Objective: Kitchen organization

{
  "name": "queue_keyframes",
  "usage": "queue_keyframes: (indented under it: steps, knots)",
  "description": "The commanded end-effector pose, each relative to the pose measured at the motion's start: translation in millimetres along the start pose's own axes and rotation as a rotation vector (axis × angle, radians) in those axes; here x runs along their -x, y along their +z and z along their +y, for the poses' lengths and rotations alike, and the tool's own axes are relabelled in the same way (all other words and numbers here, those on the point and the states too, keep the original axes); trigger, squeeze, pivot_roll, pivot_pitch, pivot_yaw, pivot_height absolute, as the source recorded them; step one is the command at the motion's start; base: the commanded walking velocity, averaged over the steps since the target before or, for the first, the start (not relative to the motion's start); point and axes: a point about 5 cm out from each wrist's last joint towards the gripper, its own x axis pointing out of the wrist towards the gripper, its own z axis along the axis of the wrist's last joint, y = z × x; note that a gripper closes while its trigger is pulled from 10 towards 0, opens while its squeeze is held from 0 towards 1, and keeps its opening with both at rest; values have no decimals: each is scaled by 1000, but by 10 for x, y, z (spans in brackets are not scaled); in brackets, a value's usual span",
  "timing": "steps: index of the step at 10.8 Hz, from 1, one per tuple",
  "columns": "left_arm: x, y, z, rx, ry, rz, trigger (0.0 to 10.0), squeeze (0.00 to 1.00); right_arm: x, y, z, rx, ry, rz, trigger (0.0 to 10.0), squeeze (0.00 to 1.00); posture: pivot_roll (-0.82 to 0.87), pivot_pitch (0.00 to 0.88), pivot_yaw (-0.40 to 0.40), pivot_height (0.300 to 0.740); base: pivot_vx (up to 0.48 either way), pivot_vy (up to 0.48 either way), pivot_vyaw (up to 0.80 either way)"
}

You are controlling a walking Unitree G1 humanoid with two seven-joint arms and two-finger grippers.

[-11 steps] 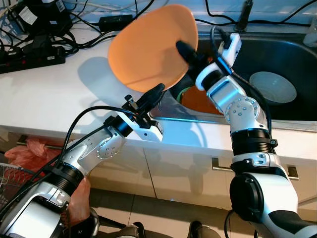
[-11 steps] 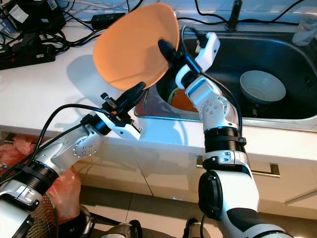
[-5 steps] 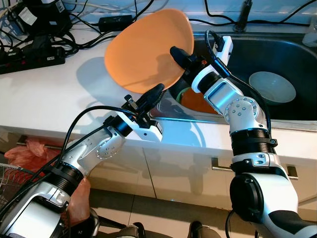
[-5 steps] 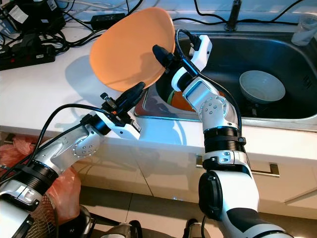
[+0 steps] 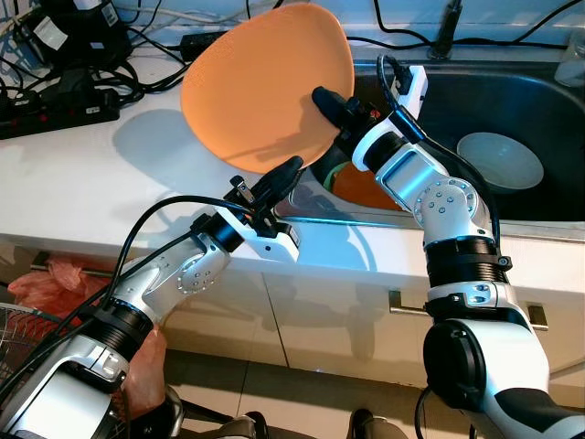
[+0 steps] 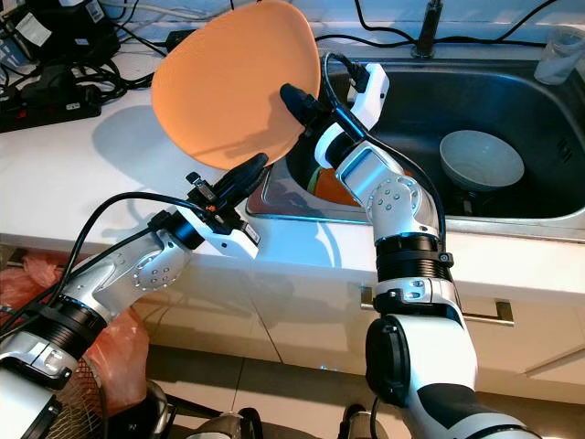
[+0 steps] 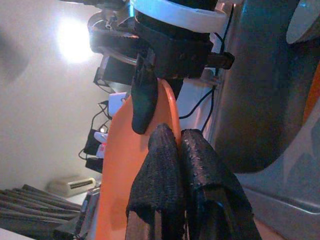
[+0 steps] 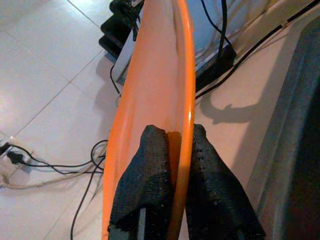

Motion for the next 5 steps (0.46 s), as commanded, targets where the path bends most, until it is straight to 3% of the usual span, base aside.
queue_keyframes:
  steps: [1, 5]
  knots:
    - [39, 28, -69, 14, -29, -15, 0, 0, 46, -170, -143, -12, -70, 71, 0, 0, 22, 179, 95, 740, 0, 0, 0]
    - [40, 22, -71, 11, -28, -12, 0, 0, 56, -178, -155, -13, -76, 70, 0, 0, 23, 178, 94, 740, 0, 0, 0]
